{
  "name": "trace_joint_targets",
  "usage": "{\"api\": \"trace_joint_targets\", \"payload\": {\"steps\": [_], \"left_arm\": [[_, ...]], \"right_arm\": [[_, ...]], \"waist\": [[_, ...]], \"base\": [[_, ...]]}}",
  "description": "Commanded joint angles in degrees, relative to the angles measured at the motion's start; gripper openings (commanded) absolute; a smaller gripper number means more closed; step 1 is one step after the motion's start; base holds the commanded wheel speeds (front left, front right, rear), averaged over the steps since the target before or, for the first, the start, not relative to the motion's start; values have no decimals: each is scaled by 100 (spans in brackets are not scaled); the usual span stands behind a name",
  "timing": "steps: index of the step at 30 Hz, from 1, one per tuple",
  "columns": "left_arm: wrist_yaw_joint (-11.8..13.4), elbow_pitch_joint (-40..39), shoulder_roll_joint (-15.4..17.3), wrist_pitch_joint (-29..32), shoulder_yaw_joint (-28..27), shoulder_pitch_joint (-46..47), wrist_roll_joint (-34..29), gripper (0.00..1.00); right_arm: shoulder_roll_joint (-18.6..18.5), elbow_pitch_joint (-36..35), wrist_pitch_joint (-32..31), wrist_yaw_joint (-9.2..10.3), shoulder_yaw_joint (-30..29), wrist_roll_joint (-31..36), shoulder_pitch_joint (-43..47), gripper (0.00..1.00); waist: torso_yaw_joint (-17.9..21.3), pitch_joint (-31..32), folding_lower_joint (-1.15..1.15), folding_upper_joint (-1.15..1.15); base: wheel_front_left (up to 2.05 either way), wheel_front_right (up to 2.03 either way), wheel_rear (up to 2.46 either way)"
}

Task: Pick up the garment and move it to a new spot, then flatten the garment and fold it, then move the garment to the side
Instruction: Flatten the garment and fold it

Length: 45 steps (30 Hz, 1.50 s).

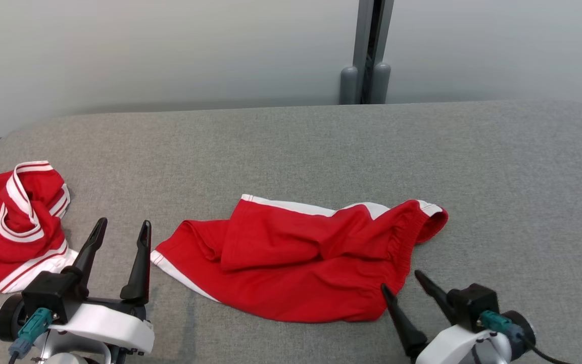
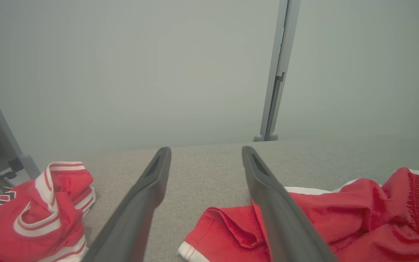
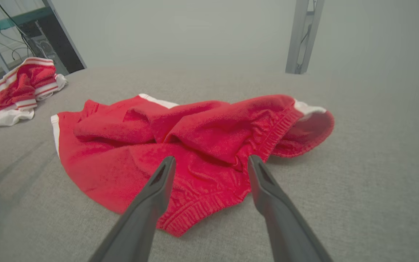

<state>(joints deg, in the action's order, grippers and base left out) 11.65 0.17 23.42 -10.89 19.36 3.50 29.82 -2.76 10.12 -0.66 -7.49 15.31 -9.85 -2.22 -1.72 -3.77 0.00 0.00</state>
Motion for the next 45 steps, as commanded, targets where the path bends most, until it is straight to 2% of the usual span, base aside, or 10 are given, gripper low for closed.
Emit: {"api": "trace_joint_targets", "payload": {"steps": [1,8,16,17,18,19,20,28,41,45], "left_arm": [[-19,11,17,-38,-14,115,-28,100],[-121,174,-72,-130,40,315,-6,100],[-204,361,-142,-221,79,491,-13,100],[-203,381,-142,-223,77,517,-13,100],[-214,397,-146,-236,78,541,-12,100],[-223,417,-151,-242,77,558,-9,100],[-231,441,-156,-245,76,563,-3,100],[-221,544,-126,-295,25,493,32,100],[-161,498,-112,-328,-49,464,81,100],[-159,489,-139,-333,-42,533,78,100]], "right_arm": [[-48,67,-65,-1,67,-7,-24,100],[-125,460,-609,-1,418,-195,-98,100],[-105,646,-739,-1,554,-321,-200,100],[-100,654,-727,-1,577,-351,-205,89],[-97,657,-719,-1,596,-380,-215,49],[-90,643,-698,-1,622,-428,-226,36],[-86,631,-681,-1,650,-465,-244,0],[-150,-12,-822,-1,648,-618,-332,0],[-536,-2403,-2778,-1,73,-1510,268,0],[-557,-2681,-3052,-1,-159,-1659,156,0]], "waist": [[-92,-104,0,0],[-249,-399,0,0],[-300,-544,0,0],[-297,-550,0,0],[-294,-552,0,0],[-289,-553,0,0],[-282,-551,0,0],[-134,-474,0,0],[81,-487,0,0],[88,-552,0,0]], "base": [[0,0,0],[0,0,0],[0,0,0],[0,0,0],[0,0,0],[0,0,0],[0,0,0],[0,0,0],[0,0,0],[0,0,0]]}}
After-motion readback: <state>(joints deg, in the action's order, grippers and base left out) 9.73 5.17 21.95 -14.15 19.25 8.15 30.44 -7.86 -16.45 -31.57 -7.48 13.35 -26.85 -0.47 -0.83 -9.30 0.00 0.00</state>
